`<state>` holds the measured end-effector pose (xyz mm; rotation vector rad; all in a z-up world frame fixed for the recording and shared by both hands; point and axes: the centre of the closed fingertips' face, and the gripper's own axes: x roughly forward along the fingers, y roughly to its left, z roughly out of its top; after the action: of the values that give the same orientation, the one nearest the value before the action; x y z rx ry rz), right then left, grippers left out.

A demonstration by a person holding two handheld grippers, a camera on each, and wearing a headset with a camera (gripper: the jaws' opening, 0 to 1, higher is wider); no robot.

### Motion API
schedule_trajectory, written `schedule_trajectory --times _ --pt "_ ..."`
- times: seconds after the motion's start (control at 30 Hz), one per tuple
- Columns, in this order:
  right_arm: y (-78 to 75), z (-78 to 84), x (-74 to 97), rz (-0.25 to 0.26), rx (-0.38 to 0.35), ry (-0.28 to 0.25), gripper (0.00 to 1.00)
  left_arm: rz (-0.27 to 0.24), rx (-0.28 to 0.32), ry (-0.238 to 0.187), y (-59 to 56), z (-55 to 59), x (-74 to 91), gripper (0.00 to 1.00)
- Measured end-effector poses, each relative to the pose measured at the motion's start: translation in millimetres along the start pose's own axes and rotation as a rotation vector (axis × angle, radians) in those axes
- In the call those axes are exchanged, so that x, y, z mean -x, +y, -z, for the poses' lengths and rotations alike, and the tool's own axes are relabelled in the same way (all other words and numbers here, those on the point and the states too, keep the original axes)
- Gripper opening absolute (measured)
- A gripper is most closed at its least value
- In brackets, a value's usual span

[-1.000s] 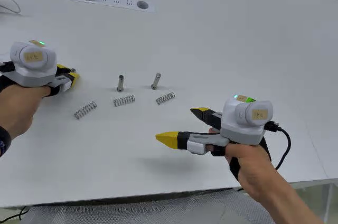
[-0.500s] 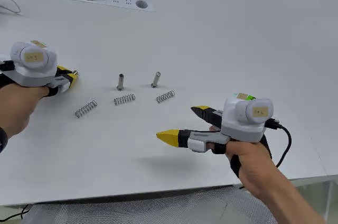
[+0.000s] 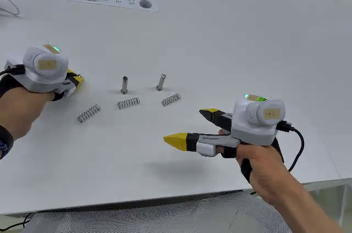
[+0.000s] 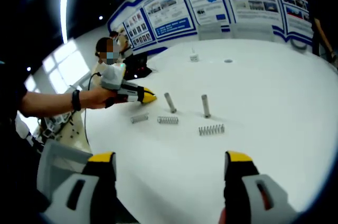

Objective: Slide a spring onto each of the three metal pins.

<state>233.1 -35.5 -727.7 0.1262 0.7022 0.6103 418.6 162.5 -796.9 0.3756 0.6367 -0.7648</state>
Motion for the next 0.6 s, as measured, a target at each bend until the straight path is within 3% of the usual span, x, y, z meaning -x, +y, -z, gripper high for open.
schedule_trajectory --times 0.17,0.27,0.6 --pt "-2.3 1.1 2.9 0.006 -0.008 -0.007 0.86 0.005 0.047 0.009 1.3 0.2 -0.4 0.08" --pt "-4.3 1.8 5.0 0.012 -0.012 -0.011 0.86 -0.004 0.085 -0.008 2.2 -2.9 3.7 0.08" --pt "-3.6 5.9 8.4 0.014 -0.018 -0.015 0.86 -0.008 0.086 -0.041 -0.4 -11.6 15.4 0.08"
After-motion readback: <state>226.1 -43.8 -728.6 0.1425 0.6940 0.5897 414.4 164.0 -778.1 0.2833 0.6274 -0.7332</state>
